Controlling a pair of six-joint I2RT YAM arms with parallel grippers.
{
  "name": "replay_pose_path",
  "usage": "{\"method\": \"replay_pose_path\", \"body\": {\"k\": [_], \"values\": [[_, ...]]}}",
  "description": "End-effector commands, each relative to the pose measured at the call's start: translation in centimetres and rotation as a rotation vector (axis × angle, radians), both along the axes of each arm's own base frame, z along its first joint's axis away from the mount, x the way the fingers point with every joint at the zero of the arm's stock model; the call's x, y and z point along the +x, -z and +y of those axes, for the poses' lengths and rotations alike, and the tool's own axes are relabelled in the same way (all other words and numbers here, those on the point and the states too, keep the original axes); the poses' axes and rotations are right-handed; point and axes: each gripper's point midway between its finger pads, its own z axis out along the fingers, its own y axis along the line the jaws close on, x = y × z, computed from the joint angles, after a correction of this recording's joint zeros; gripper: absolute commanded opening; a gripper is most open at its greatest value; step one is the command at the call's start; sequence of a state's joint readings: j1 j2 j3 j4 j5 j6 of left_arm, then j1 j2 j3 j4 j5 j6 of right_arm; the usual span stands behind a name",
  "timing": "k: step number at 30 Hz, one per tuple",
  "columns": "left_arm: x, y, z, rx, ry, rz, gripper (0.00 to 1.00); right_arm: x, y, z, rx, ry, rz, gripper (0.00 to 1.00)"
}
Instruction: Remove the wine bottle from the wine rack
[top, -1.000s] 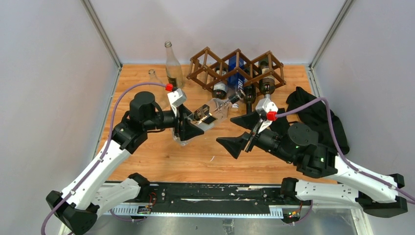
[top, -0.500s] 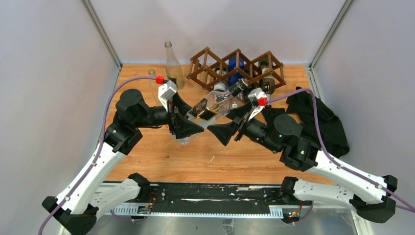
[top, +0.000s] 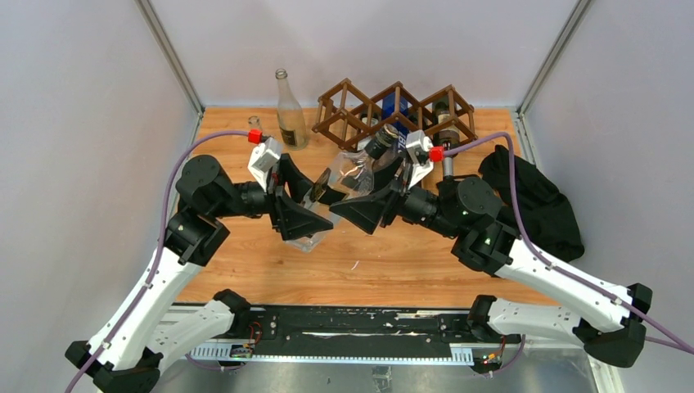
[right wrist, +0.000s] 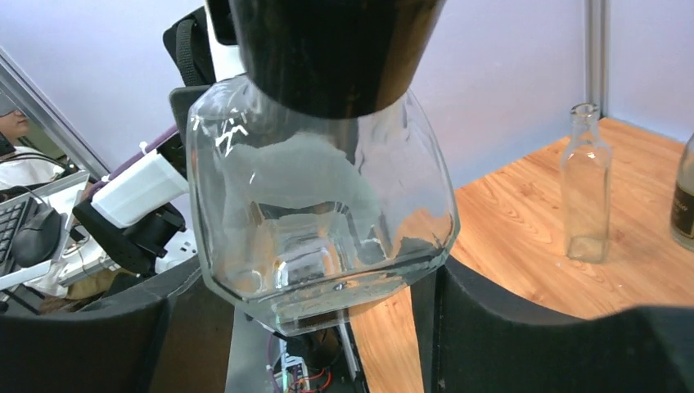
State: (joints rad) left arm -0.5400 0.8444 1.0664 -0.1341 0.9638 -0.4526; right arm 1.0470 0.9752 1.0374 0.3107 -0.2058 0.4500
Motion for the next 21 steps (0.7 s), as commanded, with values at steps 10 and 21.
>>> {"method": "replay_pose_path", "body": {"k": [10, 21], "values": [[-2.4, -0.1, 1.5, 0.066, 0.036, -0.169, 1.0, -0.6, 2.3, -1.7, -0.247, 0.011, -0.073, 0.0], [-1.8, -2.1, 1.3, 0.071, 0.023, -0.199, 1.0, -1.0, 5.7, -2.4, -0.373, -0.008, -0.071, 0.0]]}}
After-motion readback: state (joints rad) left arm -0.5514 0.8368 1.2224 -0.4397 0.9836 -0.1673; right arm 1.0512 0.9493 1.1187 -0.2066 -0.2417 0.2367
